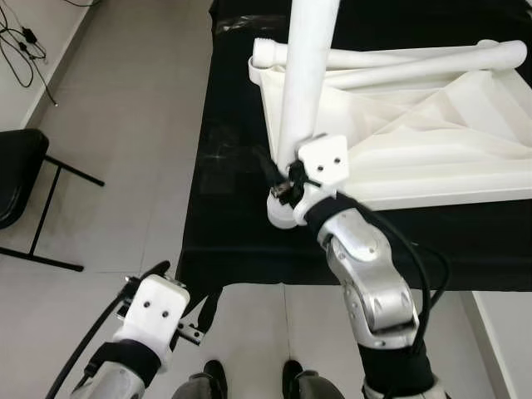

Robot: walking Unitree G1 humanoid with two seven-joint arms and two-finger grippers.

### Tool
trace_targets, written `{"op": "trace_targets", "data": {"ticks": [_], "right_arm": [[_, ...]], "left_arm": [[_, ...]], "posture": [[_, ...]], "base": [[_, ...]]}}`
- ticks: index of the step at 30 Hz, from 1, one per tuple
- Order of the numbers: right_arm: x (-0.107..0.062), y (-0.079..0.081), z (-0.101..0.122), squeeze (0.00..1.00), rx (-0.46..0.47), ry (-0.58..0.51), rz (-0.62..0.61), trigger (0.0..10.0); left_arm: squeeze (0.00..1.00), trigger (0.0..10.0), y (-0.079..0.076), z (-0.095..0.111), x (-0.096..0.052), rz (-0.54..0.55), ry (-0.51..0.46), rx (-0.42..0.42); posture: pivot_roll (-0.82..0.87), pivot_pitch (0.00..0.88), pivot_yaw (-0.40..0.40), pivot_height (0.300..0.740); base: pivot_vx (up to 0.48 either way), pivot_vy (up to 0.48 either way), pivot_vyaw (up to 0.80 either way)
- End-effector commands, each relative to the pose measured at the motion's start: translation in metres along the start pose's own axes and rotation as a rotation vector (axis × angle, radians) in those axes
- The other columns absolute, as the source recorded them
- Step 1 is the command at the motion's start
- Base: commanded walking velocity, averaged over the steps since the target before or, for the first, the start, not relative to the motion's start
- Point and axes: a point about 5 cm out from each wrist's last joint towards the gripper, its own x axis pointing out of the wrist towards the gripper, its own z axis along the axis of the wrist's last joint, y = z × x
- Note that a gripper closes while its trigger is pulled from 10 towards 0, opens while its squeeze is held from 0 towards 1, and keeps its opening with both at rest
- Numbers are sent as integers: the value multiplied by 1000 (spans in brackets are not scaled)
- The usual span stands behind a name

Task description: Building children table

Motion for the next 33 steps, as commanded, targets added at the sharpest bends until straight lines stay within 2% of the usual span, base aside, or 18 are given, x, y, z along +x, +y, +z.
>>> {"op": "trace_targets", "data": {"ticks": [1,3,5,6,9,10,12,13,15,16,19,21,22,24,26,29,32,33], "right_arm": [[-7,-10,-51,0,68,239,-74,10000],[-9,-8,-50,0,68,244,-97,10000],[-9,-3,-51,0,87,258,-133,10000],[-9,-3,-51,0,87,258,-133,10000],[-4,3,-51,0,107,266,-164,10000],[-4,3,-51,0,107,266,-164,10000],[-1,5,-50,0,110,257,-165,10000],[4,6,-48,0,114,240,-162,10000],[4,6,-48,0,114,240,-162,10000],[6,7,-48,0,116,235,-158,10000],[8,10,-49,0,122,230,-147,10000],[8,19,-50,0,130,229,-125,10000],[8,22,-50,0,133,228,-117,10000],[8,22,-50,0,133,228,-117,10000],[8,32,-48,0,144,221,-95,10000],[9,36,-48,0,149,218,-86,10000],[10,48,-45,0,173,205,-56,10000],[10,48,-45,0,173,205,-56,10000]], "left_arm": [[0,10000,5,-4,1,12,13,10],[0,10000,8,-2,4,14,-4,18],[0,10000,17,14,17,16,-88,-1],[0,10000,17,14,17,16,-88,-1],[0,10000,31,54,42,-31,-270,-29],[0,10000,31,54,42,-31,-270,-29],[0,10000,34,70,50,-61,-333,-27],[0,10000,37,94,59,-117,-424,-14],[0,10000,37,94,59,-117,-424,-14],[0,10000,38,105,63,-148,-465,-16],[0,10000,39,124,72,-212,-532,-61],[0,10000,31,143,80,-326,-590,-169],[0,10000,28,149,83,-371,-606,-199],[0,10000,28,149,83,-371,-606,-199],[0,10000,23,157,90,-458,-613,-267],[0,10000,22,161,95,-493,-609,-282],[0,10000,22,170,114,-578,-569,-363],[0,10000,22,170,114,-578,-569,-363]], "posture": [[54,305,-26,740],[54,305,-26,740],[55,287,-24,740],[55,287,-24,740],[51,261,-21,740],[51,261,-21,740],[53,254,-21,740],[53,240,-18,740],[53,240,-18,740],[53,234,-16,740],[56,225,-14,740],[58,216,-7,740],[59,211,-5,740],[59,211,-5,740],[64,201,7,740],[65,200,9,740],[69,200,30,740],[69,200,30,740]], "base": [[0,0,0],[0,0,0],[0,0,0],[0,0,0],[0,0,0],[0,0,0],[0,0,0],[0,0,0],[0,0,0],[0,0,0],[0,0,0],[0,0,0],[0,0,0],[0,0,0],[0,0,0],[0,0,0],[0,0,0],[0,0,0]]}}
